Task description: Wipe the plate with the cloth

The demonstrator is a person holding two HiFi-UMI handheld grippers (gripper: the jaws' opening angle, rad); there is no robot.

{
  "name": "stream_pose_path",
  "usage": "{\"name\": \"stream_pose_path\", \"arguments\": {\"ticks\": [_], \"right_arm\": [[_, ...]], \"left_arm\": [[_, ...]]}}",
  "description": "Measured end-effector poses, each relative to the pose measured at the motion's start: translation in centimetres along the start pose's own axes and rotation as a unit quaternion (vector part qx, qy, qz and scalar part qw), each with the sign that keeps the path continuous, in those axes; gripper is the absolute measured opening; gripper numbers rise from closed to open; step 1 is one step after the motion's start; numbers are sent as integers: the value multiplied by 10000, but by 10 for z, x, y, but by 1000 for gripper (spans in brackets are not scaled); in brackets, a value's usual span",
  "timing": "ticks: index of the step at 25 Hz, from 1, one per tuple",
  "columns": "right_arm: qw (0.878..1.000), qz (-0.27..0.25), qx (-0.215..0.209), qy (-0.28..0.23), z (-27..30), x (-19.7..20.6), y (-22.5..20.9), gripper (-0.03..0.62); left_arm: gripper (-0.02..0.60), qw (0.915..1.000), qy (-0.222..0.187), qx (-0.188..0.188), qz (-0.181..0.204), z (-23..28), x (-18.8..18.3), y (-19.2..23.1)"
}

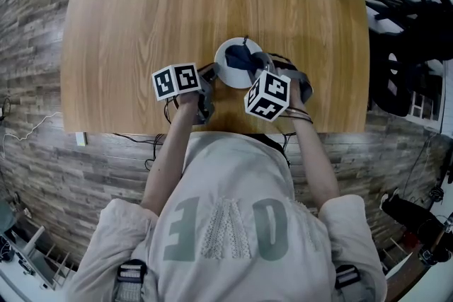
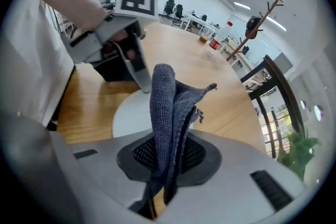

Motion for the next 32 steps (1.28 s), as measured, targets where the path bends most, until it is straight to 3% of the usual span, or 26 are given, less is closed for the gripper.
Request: {"name": "stream_pose_path", "arguments": {"ticks": [5, 13, 19, 27, 32], "right_arm": [[9989, -275, 327, 181, 31, -11, -45, 52], [9981, -423, 311, 322, 51, -17, -38, 53], [9969, -724, -307, 68, 39, -27, 19, 52], [9913, -515, -1206, -109, 18, -33, 62, 54], [9887, -559, -1367, -248, 6, -32, 81, 53]], "left_arm": [[28, 10000, 12, 11, -29, -1, 1, 0], [28, 10000, 37, 24, -35, 3, 1, -1], [28, 10000, -5, 32, -91, -1, 3, 0], [28, 10000, -55, -20, -35, -3, 1, 0], [28, 10000, -68, -27, -49, -2, 1, 1]]}}
Point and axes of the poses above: the fingertips, and each gripper's own axes: z forward along the fingers, y to its left, x out of its underside, the point moved 1 cm from there along -z, backward along the fingers, and after that the axes turned 1 degree about x, right-handed, at the moved point
